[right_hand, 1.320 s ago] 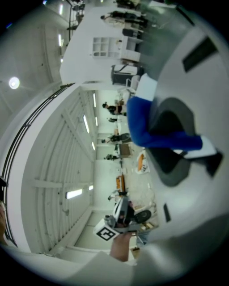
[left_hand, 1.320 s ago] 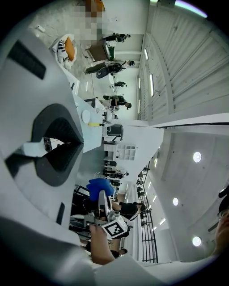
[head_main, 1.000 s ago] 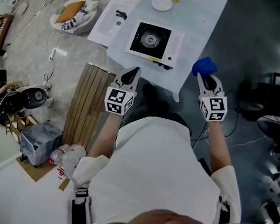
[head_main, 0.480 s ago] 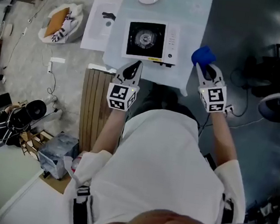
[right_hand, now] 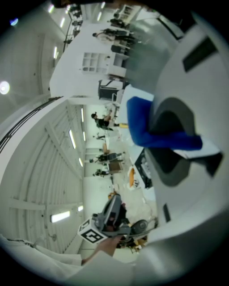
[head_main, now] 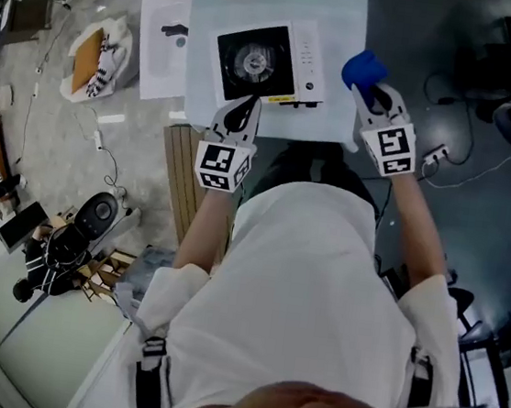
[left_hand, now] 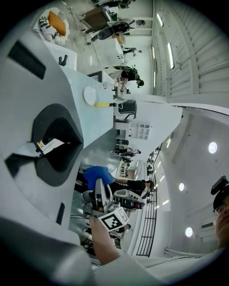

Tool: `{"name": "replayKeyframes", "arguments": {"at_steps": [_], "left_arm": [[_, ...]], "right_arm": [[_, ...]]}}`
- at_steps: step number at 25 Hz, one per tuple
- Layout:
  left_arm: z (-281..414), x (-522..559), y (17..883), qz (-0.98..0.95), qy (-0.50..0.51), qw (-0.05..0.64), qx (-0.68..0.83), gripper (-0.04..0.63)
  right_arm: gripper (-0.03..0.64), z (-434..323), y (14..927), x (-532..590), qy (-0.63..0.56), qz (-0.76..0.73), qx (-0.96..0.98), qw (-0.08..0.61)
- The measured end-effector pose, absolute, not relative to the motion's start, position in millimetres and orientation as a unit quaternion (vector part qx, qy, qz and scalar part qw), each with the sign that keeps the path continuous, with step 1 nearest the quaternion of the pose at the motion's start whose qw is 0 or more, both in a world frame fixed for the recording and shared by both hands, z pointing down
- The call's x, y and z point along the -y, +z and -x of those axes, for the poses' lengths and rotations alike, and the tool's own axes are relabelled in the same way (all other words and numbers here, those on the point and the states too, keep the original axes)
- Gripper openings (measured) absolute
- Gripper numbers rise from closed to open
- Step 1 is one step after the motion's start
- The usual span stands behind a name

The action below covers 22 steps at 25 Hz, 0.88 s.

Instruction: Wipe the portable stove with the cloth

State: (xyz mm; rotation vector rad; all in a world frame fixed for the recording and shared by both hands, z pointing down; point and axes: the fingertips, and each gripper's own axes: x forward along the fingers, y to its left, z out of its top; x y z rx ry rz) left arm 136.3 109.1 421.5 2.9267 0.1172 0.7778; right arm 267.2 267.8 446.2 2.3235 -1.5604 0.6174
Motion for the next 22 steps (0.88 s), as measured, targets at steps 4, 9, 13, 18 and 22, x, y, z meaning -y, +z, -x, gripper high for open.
{"name": "replayKeyframes", "arguments": {"at_steps": [4, 9, 13, 18, 22], "left_arm": [[-152.3, -112.7, 430.7, -0.96, 0.266, 0.054, -0.072, 0.032], [-169.6, -114.8, 447.2, -0.951, 0.285, 0.055, -0.109, 0.032], [-184.8, -115.8, 456.5, -0.945, 0.297, 0.052, -0.129, 0.032], [-200.4, -113.6, 470.0, -0.939, 0.31, 0.05, -0.143, 0.032], [-205.4, -112.4, 483.6, -0.934, 0.321, 0.058, -0.147, 0.032]], "right_arm": [[0.081, -278.6, 461.7, -261.4, 0.227, -0.807, 0.53, 0.124], [0.081, -289.1, 483.1, -250.9, 0.25, -0.812, 0.516, 0.113], [0.081, -301.2, 502.0, -241.8, 0.262, -0.812, 0.51, 0.109], [0.081, -319.8, 533.2, -228.7, 0.278, -0.808, 0.507, 0.114], [0.081, -330.9, 557.8, -215.5, 0.289, -0.799, 0.511, 0.132]]}}
